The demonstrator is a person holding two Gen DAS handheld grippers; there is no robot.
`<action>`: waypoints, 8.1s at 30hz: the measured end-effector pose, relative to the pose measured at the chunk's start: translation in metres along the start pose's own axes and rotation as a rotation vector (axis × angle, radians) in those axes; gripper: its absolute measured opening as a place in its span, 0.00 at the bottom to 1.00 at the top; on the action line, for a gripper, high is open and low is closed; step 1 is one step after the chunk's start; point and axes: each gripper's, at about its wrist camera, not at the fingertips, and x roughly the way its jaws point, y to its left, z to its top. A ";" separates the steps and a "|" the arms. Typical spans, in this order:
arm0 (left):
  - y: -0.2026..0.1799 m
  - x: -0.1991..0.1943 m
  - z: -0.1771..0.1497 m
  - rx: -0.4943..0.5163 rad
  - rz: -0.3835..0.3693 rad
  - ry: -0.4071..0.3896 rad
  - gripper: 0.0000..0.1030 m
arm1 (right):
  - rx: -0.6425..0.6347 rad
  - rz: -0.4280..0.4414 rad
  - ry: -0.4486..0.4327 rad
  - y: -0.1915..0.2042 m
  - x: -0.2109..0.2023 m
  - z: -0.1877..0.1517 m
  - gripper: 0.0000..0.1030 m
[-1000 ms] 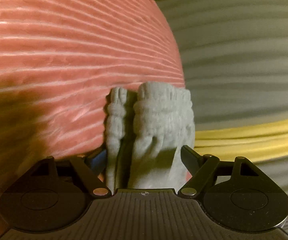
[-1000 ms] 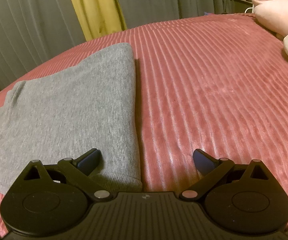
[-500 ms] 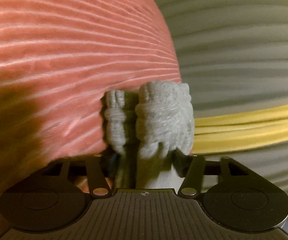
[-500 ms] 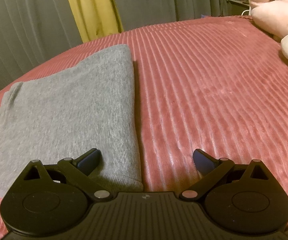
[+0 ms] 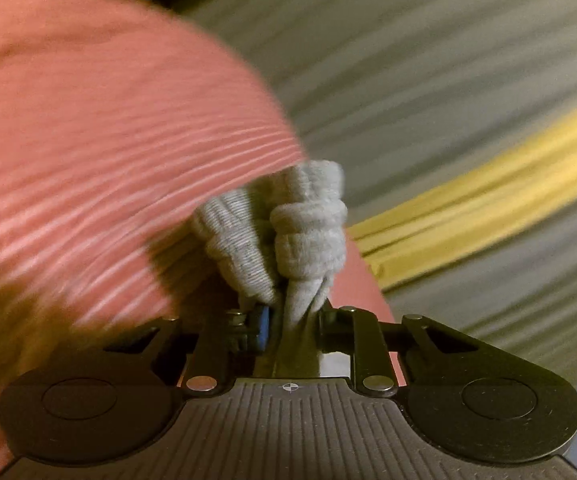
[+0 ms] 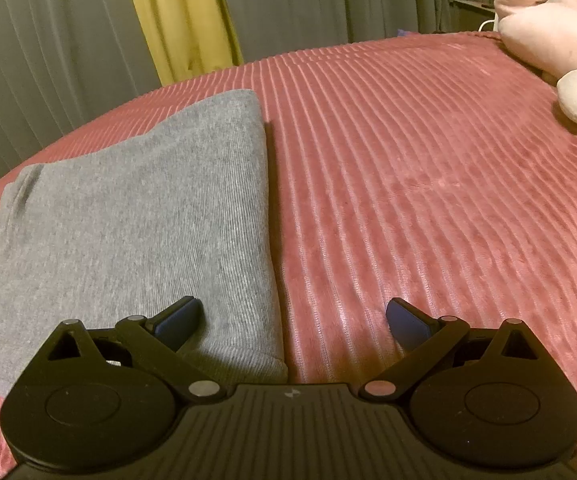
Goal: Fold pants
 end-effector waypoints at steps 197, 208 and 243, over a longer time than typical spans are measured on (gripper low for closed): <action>-0.264 0.198 -0.236 0.505 -0.038 0.607 0.54 | 0.177 0.498 -0.033 0.004 0.017 0.125 0.74; -0.236 0.138 -0.252 0.725 0.023 0.513 0.77 | 0.075 0.271 -0.039 -0.009 0.000 0.083 0.96; -0.228 0.028 -0.359 1.194 0.185 0.400 0.97 | -0.177 -0.023 0.013 0.064 -0.070 -0.020 0.96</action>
